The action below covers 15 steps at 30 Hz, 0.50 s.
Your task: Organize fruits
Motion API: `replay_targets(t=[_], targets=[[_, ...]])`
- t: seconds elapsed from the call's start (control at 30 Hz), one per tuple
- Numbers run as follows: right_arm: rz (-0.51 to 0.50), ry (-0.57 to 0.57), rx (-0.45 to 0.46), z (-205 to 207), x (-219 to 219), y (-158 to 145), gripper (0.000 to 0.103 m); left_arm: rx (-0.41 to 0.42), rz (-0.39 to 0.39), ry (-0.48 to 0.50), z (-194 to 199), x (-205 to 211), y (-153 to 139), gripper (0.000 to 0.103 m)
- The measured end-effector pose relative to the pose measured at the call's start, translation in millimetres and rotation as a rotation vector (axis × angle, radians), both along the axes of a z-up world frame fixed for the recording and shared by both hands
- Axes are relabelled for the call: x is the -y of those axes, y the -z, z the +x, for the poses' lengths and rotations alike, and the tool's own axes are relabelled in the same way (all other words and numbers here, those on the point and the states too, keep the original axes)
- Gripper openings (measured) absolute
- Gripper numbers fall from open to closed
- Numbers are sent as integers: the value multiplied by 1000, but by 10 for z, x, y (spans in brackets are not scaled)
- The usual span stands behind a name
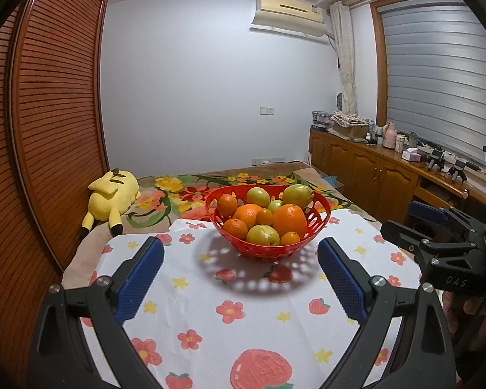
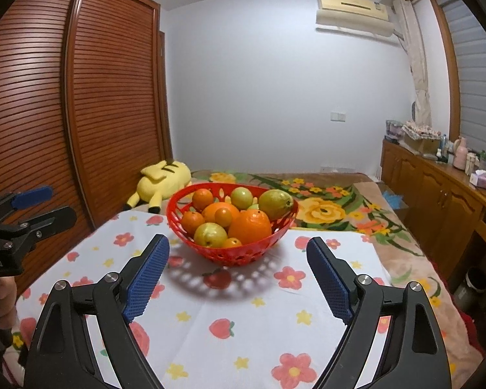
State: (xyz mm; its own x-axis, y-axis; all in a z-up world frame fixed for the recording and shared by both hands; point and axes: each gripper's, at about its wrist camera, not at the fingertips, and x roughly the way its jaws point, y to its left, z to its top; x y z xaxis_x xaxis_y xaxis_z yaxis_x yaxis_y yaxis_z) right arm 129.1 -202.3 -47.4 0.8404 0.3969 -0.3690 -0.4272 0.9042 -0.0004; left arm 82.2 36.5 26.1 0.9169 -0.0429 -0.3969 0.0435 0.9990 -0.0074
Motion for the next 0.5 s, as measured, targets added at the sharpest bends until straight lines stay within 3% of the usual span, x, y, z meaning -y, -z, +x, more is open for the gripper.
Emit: replay_targets(t=[0.5], targets=[[0, 4, 3, -19, 10, 2, 89, -7, -4, -8, -36, -17, 35, 97]])
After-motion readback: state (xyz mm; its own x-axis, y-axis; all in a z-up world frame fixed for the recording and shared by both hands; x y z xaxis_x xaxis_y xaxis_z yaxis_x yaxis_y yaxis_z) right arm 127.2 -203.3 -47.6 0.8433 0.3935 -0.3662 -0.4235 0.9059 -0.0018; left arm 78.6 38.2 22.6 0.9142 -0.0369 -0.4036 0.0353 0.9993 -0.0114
